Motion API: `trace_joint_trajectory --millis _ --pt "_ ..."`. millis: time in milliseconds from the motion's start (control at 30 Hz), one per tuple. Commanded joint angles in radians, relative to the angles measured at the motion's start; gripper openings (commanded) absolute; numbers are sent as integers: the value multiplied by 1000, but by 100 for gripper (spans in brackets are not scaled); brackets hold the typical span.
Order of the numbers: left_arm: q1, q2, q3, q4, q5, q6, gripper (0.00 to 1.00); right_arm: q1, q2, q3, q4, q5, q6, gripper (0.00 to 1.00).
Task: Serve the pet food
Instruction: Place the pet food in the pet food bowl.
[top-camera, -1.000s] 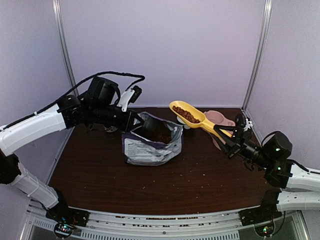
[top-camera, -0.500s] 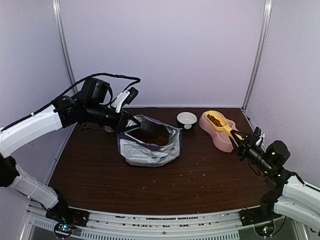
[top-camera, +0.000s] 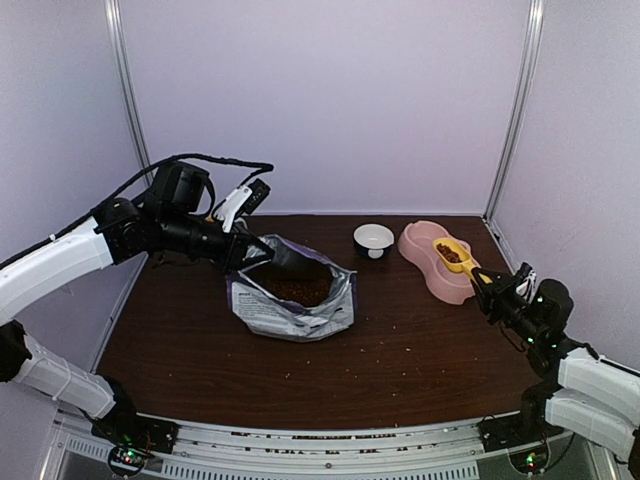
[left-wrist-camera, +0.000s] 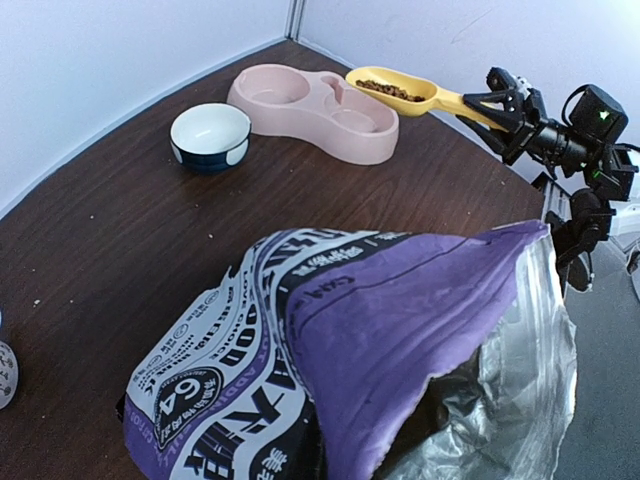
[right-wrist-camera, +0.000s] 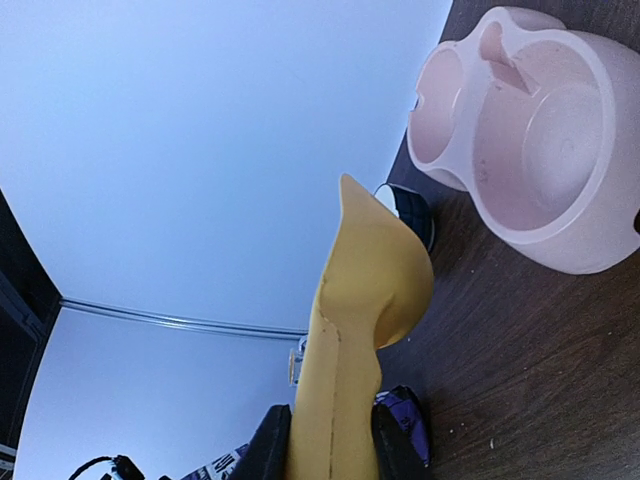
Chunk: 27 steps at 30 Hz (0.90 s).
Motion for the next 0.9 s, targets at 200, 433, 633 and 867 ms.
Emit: trace_joint_trajectory --millis 200,433,633,867 --pt "3 -21 16 127 8 32 0 -57 101 -11 72 -9 -84 0" --pt "4 -27 18 121 1 40 0 -85 126 12 32 20 -122 0" --pt "4 -27 21 114 -11 44 0 -106 134 59 -54 41 -171 0" --pt "4 -28 19 112 -15 45 0 -123 137 146 -249 52 -246 0"
